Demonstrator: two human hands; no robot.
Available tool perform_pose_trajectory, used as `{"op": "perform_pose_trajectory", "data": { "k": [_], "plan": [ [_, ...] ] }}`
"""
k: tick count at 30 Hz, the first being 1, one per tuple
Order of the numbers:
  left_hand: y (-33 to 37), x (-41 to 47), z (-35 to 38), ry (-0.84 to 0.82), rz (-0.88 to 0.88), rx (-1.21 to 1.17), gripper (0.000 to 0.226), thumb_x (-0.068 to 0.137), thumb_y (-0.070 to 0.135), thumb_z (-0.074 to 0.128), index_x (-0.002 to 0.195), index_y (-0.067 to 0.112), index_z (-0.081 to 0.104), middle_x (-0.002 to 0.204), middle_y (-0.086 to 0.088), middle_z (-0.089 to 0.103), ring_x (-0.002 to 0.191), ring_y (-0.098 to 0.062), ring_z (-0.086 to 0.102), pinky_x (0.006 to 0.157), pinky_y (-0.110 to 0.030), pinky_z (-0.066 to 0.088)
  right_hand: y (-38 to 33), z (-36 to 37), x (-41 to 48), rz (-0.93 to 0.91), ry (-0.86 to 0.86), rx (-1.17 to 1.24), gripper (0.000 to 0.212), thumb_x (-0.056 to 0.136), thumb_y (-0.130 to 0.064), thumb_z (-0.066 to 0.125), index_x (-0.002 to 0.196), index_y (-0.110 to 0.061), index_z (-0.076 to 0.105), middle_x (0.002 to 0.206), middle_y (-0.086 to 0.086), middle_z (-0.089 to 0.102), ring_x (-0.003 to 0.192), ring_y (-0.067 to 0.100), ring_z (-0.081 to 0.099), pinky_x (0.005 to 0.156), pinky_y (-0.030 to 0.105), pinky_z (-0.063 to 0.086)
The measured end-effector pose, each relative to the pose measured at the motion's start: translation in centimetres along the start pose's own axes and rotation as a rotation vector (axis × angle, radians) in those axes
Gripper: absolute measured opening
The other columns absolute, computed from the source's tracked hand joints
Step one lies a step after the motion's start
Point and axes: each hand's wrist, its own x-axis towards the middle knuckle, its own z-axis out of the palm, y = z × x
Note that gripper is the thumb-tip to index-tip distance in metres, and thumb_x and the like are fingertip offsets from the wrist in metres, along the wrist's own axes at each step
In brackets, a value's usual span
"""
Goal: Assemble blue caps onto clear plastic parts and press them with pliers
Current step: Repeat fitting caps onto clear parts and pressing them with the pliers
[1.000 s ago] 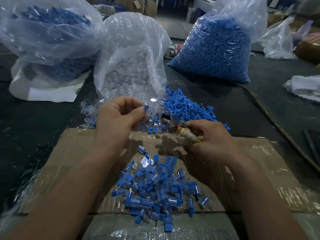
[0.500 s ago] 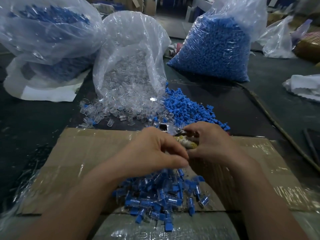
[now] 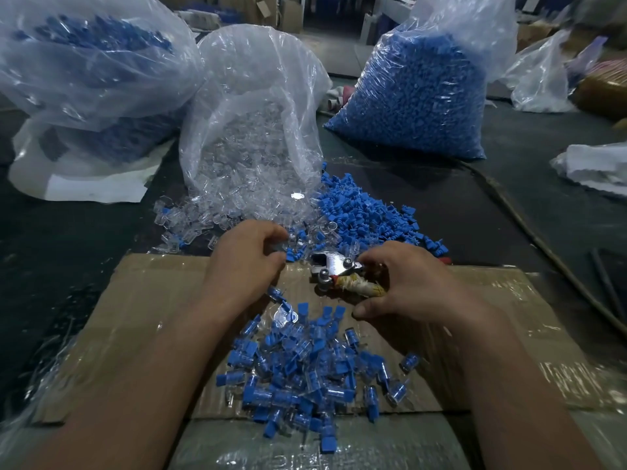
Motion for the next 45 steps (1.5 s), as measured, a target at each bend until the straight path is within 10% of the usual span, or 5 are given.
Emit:
{"op": "perform_pose_trajectory", "data": {
  "k": [8,24,35,45],
  "plan": [
    [0.15,0.15,0.36,-0.160,0.029,0.136,0.038,0.085,0.028,0.064,0.122,0.026,0.057,0.114,0.000,0.056,0.106,-0.017,0.053,0.092,-0.037,0.045,0.47,0.19,0.34,0.025,-0.019,0.004,0.085,0.057,-0.057,0.075,0.130,-0.026,0.045,0.096,-0.018,0.035,0.097,0.005,0.035,0.079,0.025,0.030],
    [0.09,0.67,0.67,-0.120,0.055,0.038,0.021,0.081,0.018,0.069,0.100,0.021,0.061,0.080,0.017,0.049,0.080,-0.009,0.051,0.075,-0.027,0.043,0.15,-0.15,-0.12,0.066,0.028,0.072,0.061,0.071,-0.060,0.063,0.121,-0.027,0.054,0.101,-0.014,0.044,0.095,0.007,0.044,0.077,0.026,0.035],
    [0.09,0.68,0.79,-0.160,0.204,0.001,0.010,0.078,0.017,0.070,0.086,0.019,0.064,0.124,0.010,0.052,0.109,-0.004,0.046,0.095,-0.024,0.034,0.17,-0.07,-0.02,0.068,0.022,0.061,0.061,0.071,-0.061,0.062,0.122,-0.027,0.054,0.098,-0.014,0.044,0.093,0.007,0.043,0.074,0.026,0.034],
    [0.06,0.83,0.79,-0.026,0.106,-0.002,0.011,0.081,0.017,0.068,0.091,0.017,0.064,0.083,0.008,0.054,0.078,-0.008,0.053,0.073,-0.018,0.038,0.15,-0.01,0.06,0.075,0.003,0.040,0.062,0.072,-0.062,0.060,0.122,-0.028,0.052,0.099,-0.014,0.042,0.094,0.006,0.042,0.075,0.026,0.034]
  ]
}}
